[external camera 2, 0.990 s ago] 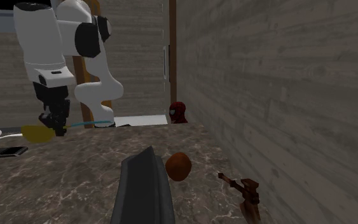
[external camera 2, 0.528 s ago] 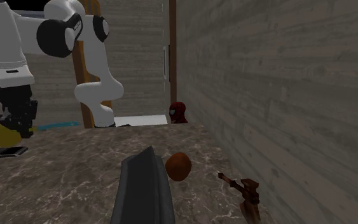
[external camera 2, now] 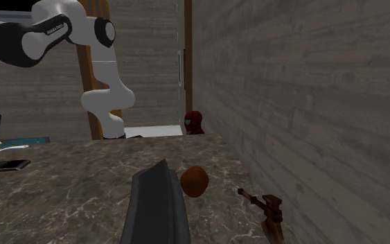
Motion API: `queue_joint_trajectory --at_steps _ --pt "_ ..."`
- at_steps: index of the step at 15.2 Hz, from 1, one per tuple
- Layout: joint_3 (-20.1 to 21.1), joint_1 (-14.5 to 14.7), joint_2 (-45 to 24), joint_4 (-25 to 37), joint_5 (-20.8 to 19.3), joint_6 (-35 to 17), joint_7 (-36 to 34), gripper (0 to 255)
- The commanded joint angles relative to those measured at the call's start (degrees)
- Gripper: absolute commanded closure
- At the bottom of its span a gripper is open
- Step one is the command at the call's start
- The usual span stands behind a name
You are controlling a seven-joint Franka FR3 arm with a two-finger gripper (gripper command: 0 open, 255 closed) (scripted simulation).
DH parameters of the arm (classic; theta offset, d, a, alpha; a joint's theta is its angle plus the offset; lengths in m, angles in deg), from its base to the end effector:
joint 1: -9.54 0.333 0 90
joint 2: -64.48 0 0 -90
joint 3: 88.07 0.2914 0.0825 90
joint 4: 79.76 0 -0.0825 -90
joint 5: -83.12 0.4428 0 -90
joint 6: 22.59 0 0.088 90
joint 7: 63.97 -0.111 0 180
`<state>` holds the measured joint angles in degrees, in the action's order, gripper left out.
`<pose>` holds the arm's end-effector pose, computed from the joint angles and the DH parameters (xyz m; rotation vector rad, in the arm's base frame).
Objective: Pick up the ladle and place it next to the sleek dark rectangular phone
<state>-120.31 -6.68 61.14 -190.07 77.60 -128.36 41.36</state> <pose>0.4002 -0.4598 0.4011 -2.6465 -1.4865 0.2253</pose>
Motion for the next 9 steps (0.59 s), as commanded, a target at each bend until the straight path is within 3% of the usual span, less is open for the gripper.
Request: queue_joint_trajectory --at_steps 1,9 --pt "-0.2 -0.3 -0.8 -0.6 0.4 -1.4 0.5 255" --pt "-0.1 -0.6 -3.1 -4.5 1.5 -7.2 0.8 255"
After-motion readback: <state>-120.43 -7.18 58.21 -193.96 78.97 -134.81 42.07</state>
